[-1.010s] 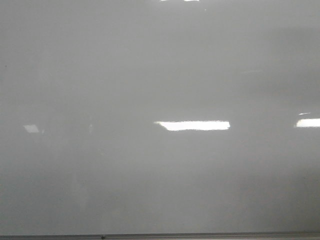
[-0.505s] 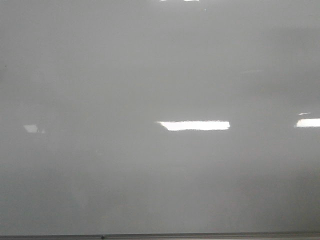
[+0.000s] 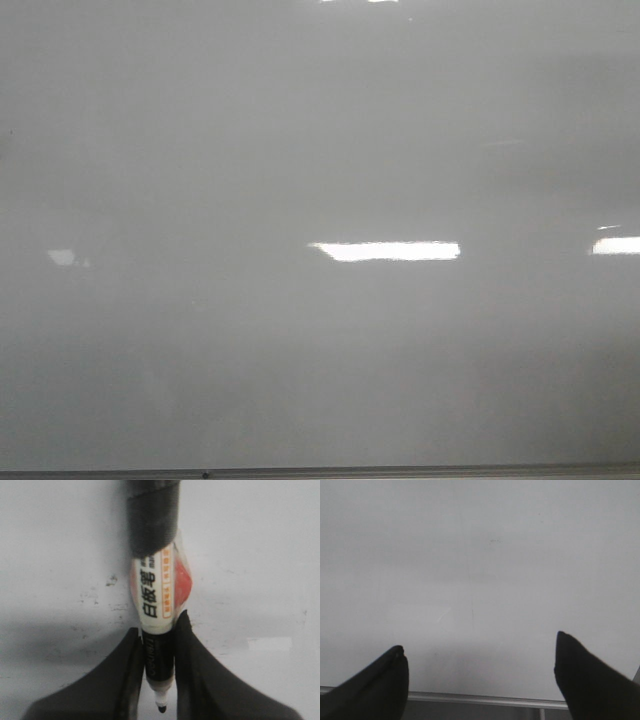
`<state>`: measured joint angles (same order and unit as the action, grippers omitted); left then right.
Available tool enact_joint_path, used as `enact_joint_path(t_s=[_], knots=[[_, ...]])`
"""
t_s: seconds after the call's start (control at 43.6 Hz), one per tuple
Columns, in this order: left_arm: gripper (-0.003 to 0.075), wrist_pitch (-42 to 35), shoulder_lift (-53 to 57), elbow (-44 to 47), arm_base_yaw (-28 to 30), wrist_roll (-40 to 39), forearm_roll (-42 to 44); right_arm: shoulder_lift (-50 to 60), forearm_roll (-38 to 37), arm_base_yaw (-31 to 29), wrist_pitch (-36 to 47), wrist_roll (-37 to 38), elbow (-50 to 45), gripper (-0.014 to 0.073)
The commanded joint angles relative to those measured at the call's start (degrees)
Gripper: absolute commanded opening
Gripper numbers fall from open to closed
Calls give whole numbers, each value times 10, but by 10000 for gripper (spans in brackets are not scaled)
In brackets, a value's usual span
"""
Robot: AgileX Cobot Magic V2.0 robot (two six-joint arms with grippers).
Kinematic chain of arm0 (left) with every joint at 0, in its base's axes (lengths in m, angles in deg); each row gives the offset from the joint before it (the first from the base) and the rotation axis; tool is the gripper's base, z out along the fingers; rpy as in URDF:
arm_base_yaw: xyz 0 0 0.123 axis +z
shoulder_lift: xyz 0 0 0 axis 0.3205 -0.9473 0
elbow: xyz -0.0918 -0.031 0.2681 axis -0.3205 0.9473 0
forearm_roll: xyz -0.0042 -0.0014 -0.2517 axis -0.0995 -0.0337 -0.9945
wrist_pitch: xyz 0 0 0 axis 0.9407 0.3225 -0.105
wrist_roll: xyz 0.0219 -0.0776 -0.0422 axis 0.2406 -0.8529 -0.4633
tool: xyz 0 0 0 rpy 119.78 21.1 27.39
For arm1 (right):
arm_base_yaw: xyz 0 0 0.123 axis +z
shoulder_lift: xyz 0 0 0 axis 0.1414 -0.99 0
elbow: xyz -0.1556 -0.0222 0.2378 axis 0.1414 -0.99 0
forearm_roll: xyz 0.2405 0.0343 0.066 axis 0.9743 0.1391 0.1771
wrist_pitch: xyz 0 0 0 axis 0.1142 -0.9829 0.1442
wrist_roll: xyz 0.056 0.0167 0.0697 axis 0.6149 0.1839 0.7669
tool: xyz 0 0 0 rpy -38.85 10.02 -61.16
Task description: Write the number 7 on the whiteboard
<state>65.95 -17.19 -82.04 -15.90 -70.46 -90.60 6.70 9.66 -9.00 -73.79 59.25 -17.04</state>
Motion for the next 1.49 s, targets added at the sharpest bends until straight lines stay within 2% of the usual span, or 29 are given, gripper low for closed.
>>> enact_joint_path(t_s=[0.0, 0.23, 0.321, 0.482, 0.62, 0.757, 0.941, 1.102, 1.262, 1.469], knots=[[55, -43, 15, -19, 3, -4, 0, -2, 3, 1, 43, -4, 15, 615], [26, -19, 34, -20, 1, -3, 1, -2, 3, 1, 40, -4, 18, 615], [25, 58, 61, -40, -12, 13, 5, -2, 3, 1, 7, -4, 39, 615], [25, 259, 101, -111, -55, 60, 8, -2, 3, 1, -75, -4, 84, 615], [25, 376, 117, -168, -99, 97, -1, -15, 3, 1, -128, -4, 115, 615], [25, 444, 118, -208, -158, 166, -32, -29, 8, 1, -152, -4, 132, 615], [25, 488, 116, -227, -232, 281, -112, -59, 31, 8, -172, -20, 147, 615], [25, 520, 96, -236, -290, 359, -130, -97, 98, 45, -183, -106, 163, 615], [25, 521, 72, -242, -360, 394, -130, -134, 185, 91, -203, -211, 183, 615], [25, 515, 45, -244, -447, 429, -130, -160, 254, 160, -210, -397, 198, 615]])
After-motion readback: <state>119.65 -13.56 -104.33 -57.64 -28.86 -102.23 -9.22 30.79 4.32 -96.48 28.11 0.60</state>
